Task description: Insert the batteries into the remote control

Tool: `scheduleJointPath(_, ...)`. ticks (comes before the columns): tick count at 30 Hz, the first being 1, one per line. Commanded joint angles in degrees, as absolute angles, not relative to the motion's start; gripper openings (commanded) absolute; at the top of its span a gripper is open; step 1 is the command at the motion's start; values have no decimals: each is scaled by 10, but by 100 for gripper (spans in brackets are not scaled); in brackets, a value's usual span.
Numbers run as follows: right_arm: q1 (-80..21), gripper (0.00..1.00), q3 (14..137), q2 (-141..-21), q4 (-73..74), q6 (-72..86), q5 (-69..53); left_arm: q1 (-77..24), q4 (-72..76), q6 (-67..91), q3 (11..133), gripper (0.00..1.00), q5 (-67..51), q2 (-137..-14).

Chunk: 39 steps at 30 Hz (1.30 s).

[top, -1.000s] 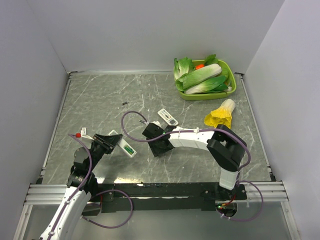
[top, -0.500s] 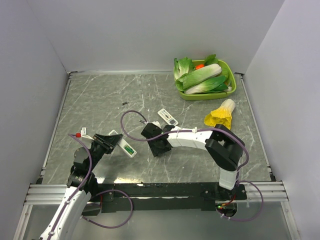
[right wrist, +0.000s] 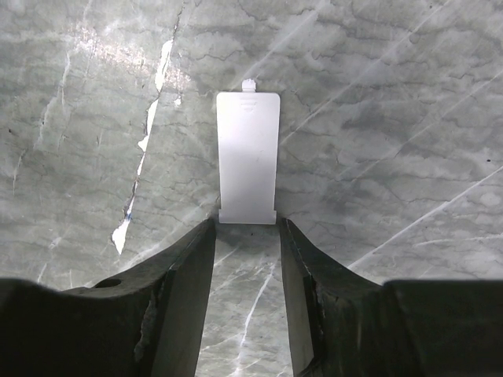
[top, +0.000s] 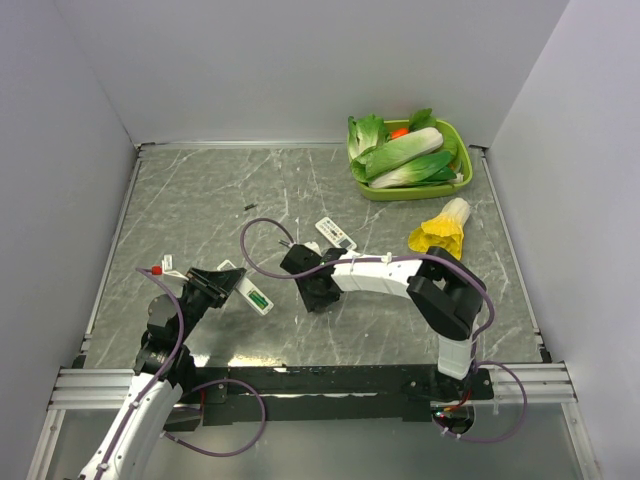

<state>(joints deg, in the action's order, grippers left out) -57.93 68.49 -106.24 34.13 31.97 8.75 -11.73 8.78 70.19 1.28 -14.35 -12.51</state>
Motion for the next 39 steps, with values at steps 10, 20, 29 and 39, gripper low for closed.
scheduleJointPath(10, -572, 33, 699, -1100, 337, 321, 100, -118, 131, 713, -54, 2, -156, -132)
scheduleJointPath(20, -572, 12, 676, -1065, 336, 278, 116, -118, 164, 712, -59, 2, -162, -163)
scheduleJointPath(29, -573, 7, 661, -997, 340, 258, 126, -118, 241, 722, -81, 2, -168, -220)
scheduleJointPath(39, -571, 16, 645, -954, 336, 222, 115, -118, 244, 724, -81, 2, -167, -230)
